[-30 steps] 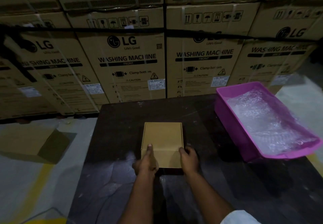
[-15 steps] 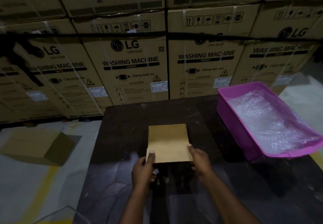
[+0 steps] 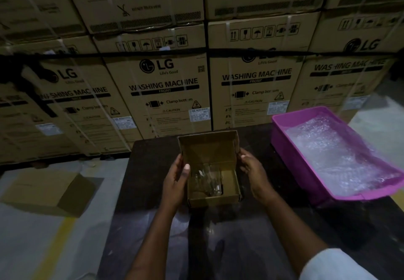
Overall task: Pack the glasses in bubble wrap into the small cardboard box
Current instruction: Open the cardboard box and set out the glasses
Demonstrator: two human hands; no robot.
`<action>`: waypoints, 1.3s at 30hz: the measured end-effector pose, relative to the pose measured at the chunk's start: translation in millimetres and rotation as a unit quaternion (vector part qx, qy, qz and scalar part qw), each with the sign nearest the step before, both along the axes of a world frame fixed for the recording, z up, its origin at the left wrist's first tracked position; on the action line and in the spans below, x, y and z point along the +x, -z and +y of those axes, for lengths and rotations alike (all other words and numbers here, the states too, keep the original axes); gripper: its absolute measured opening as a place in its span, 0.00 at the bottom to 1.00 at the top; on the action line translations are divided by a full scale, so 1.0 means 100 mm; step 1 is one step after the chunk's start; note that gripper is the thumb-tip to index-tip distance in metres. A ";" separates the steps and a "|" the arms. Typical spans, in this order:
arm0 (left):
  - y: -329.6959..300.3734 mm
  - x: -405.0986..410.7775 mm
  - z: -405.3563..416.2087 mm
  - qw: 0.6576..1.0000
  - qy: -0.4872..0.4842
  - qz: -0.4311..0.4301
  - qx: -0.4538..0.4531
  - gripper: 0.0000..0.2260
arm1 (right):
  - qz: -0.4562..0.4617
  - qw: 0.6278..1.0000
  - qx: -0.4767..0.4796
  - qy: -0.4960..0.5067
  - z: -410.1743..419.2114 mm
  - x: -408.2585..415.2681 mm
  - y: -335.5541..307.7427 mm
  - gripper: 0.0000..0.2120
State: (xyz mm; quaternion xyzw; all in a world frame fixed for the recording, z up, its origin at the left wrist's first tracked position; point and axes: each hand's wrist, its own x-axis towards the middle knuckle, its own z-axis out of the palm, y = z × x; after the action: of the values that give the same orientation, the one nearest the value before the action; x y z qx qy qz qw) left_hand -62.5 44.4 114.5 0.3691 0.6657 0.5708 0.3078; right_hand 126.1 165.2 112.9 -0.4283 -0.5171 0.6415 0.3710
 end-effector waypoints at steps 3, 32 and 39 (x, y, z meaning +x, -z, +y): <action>0.05 -0.06 0.14 1.000 0.009 -0.014 0.018 0.27 | -0.029 0.999 0.026 -0.012 0.10 -0.07 -0.05 0.20; 0.89 -0.31 0.52 0.993 0.040 0.023 -0.106 0.32 | -0.279 0.926 0.234 -0.102 0.43 -0.42 0.61 0.40; 0.83 -0.32 0.62 0.991 0.037 0.081 -0.103 0.30 | -0.319 0.910 0.244 -0.106 0.54 -0.49 0.69 0.44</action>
State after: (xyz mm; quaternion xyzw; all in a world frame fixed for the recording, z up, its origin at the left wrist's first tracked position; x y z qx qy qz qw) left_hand -94.8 106.4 31.7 0.4050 0.7294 0.4559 0.3100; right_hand 77.1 219.6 43.5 -0.4486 -0.7906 0.3601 0.2096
